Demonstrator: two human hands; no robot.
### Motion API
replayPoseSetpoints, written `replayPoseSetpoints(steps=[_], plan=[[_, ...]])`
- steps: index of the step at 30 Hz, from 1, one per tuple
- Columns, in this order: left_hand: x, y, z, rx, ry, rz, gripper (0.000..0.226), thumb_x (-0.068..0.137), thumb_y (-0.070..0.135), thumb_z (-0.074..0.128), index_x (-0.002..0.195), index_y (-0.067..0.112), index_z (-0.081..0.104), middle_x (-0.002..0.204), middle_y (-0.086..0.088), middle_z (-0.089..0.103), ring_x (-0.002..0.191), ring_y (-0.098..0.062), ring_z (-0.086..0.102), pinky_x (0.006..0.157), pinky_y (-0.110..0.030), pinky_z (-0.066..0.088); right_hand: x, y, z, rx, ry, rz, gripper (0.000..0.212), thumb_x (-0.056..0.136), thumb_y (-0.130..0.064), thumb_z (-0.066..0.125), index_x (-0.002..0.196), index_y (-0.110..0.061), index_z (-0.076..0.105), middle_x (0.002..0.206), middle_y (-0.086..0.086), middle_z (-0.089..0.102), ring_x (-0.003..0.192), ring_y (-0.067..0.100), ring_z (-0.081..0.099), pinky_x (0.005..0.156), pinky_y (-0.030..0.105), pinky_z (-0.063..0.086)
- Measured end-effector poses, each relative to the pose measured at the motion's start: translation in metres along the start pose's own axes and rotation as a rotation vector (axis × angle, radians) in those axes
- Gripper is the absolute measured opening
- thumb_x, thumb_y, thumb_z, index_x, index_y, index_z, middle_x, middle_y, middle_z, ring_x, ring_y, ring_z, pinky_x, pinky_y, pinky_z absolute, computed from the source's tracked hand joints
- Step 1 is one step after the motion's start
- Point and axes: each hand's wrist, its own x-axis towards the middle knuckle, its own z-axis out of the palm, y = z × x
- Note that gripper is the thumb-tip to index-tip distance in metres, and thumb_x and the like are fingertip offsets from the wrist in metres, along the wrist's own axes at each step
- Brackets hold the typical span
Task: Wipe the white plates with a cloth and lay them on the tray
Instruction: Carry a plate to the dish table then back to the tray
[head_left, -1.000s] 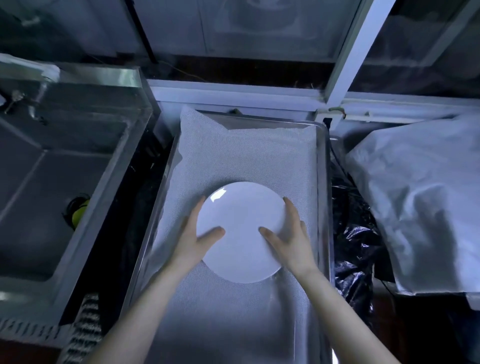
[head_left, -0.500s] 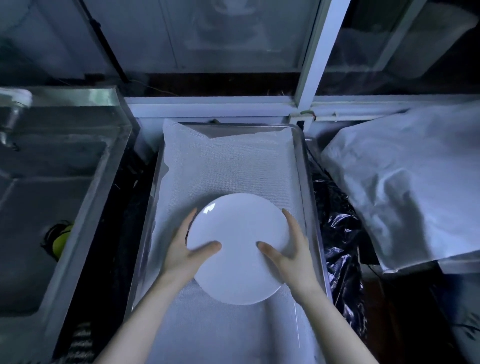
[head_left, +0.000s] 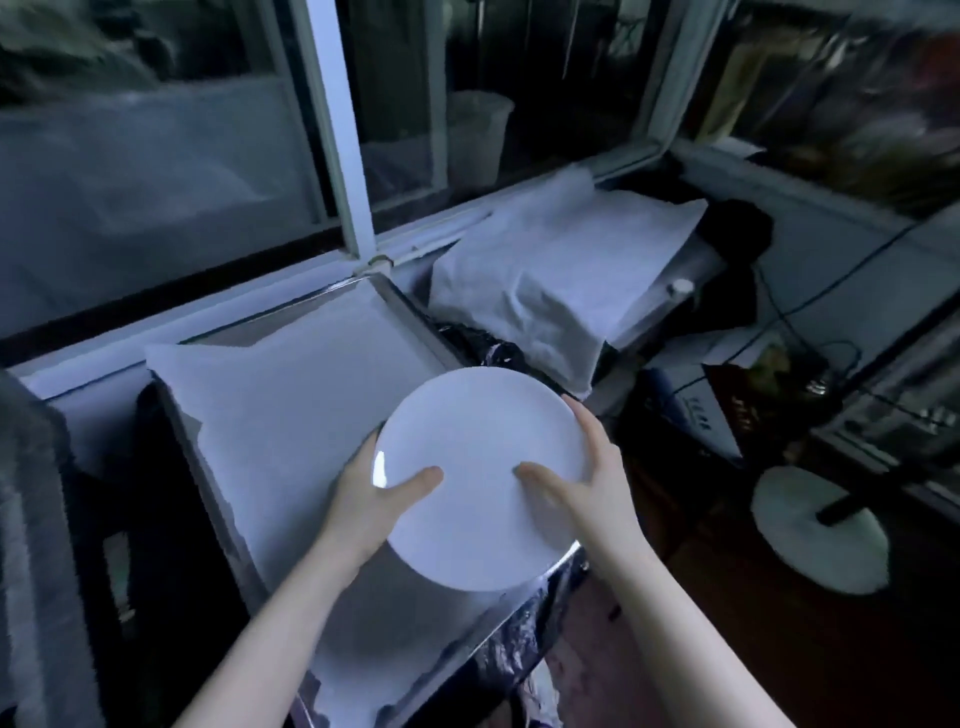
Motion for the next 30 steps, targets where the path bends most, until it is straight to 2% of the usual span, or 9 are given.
replayPoseSetpoints(steps=[3,6,12,16,20,22,25,28,30], plan=[[-0.022,0.017,0.031,0.066,-0.152,0.046,0.053,0.064,0.042,0.081,0.114,0.045,0.062,0.105,0.023,0.071,0.098,-0.002,0.068,0.081,-0.03,0.056,-0.05,0.0,-0.046,0.02,0.149,0.022,0.077,0.075,-0.019,0.086,0.141,-0.031,0.048,0.133,-0.013,0.053,0.13,0.021,0.045,0.108,0.048,0.04],[-0.051,0.033,0.077,0.093,-0.312,0.095,0.056,0.058,0.046,0.079,0.112,0.044,0.064,0.104,0.018,0.073,0.098,-0.008,0.069,0.084,-0.039,0.058,-0.107,0.005,-0.099,0.071,0.307,0.05,0.075,0.078,-0.015,0.084,0.142,-0.029,0.047,0.134,-0.01,0.054,0.126,0.013,0.051,0.1,0.035,0.045],[-0.149,0.053,0.196,0.169,-0.602,0.235,0.047,0.057,0.046,0.072,0.1,0.062,0.06,0.097,0.029,0.07,0.093,-0.004,0.069,0.07,-0.027,0.057,-0.245,0.022,-0.205,0.136,0.644,0.096,0.072,0.067,-0.029,0.074,0.134,-0.032,0.049,0.119,-0.019,0.06,0.104,-0.008,0.06,0.071,0.011,0.05],[-0.249,0.053,0.283,0.202,-0.824,0.288,0.05,0.057,0.05,0.076,0.1,0.067,0.057,0.101,0.03,0.068,0.098,-0.005,0.066,0.08,-0.037,0.058,-0.367,0.042,-0.277,0.111,0.89,0.162,0.069,0.064,-0.031,0.074,0.128,-0.039,0.051,0.12,-0.011,0.062,0.108,0.0,0.06,0.08,0.014,0.05],[-0.379,0.044,0.371,0.223,-1.055,0.33,0.05,0.057,0.05,0.077,0.099,0.067,0.058,0.097,0.034,0.068,0.092,0.004,0.066,0.077,-0.028,0.055,-0.511,0.062,-0.347,0.109,1.103,0.272,0.077,0.075,-0.023,0.085,0.142,-0.024,0.048,0.134,0.003,0.058,0.122,0.017,0.055,0.102,0.039,0.048],[-0.448,0.035,0.411,0.234,-1.171,0.348,0.051,0.059,0.047,0.079,0.102,0.065,0.059,0.098,0.032,0.068,0.092,0.003,0.066,0.081,-0.031,0.056,-0.582,0.072,-0.377,0.112,1.203,0.296,0.059,0.079,-0.016,0.083,0.131,-0.031,0.057,0.126,0.001,0.064,0.115,0.014,0.061,0.093,0.037,0.054],[-0.553,0.023,0.463,0.262,-1.331,0.373,0.055,0.058,0.048,0.081,0.107,0.062,0.059,0.098,0.03,0.069,0.092,0.002,0.067,0.084,-0.036,0.058,-0.688,0.078,-0.413,0.112,1.392,0.335,0.042,0.078,-0.014,0.084,0.104,-0.039,0.062,0.106,-0.006,0.072,0.089,0.001,0.069,0.069,0.021,0.057],[-0.653,0.012,0.506,0.295,-1.508,0.414,0.056,0.056,0.052,0.081,0.106,0.063,0.06,0.097,0.029,0.07,0.09,0.0,0.069,0.085,-0.039,0.058,-0.785,0.081,-0.432,0.167,1.589,0.385,0.044,0.077,-0.015,0.084,0.114,-0.029,0.064,0.105,-0.005,0.072,0.086,0.003,0.07,0.062,0.018,0.054],[-0.718,0.004,0.531,0.305,-1.652,0.45,0.056,0.06,0.052,0.082,0.11,0.061,0.06,0.1,0.026,0.071,0.096,-0.004,0.069,0.086,-0.042,0.058,-0.845,0.083,-0.439,0.185,1.729,0.391,0.043,0.077,-0.012,0.083,0.108,-0.033,0.063,0.099,-0.01,0.073,0.081,-0.001,0.069,0.057,0.014,0.052]])
